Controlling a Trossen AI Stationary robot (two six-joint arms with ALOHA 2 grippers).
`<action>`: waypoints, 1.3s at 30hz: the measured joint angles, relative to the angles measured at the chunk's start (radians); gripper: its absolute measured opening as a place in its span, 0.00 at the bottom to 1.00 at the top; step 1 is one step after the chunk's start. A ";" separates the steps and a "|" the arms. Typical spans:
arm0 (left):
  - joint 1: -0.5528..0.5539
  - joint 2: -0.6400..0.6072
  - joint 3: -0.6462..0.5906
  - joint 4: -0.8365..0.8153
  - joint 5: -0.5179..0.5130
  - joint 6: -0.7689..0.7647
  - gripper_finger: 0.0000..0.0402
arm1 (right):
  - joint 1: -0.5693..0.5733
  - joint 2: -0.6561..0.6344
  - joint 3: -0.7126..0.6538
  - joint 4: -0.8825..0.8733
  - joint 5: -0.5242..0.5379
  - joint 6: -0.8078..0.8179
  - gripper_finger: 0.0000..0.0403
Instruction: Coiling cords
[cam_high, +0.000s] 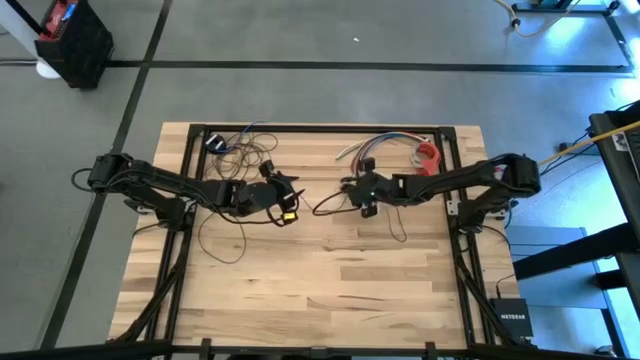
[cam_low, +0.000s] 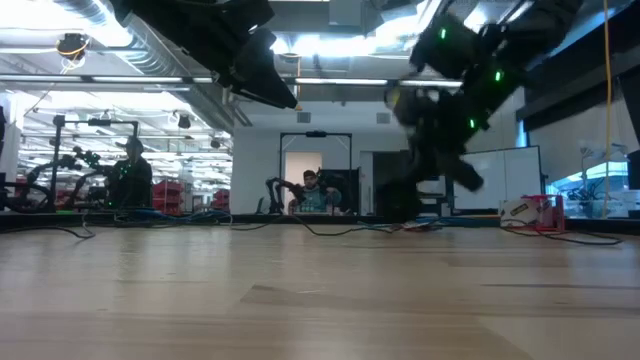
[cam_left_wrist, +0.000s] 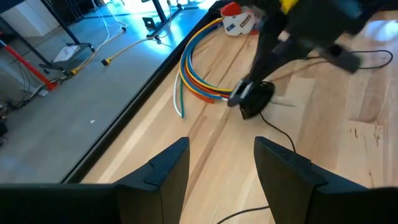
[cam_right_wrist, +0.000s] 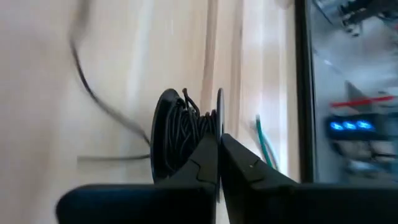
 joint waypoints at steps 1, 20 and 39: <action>0.000 0.000 0.000 0.001 0.000 0.000 0.43 | 0.000 -0.021 0.010 -0.008 -0.030 0.028 0.02; -0.012 0.172 -0.001 0.093 0.148 0.041 0.33 | 0.000 0.109 0.054 0.290 -0.544 0.368 0.01; -0.055 0.113 0.000 0.062 0.145 -0.116 0.33 | -0.003 -0.105 0.201 0.171 -0.470 0.345 0.03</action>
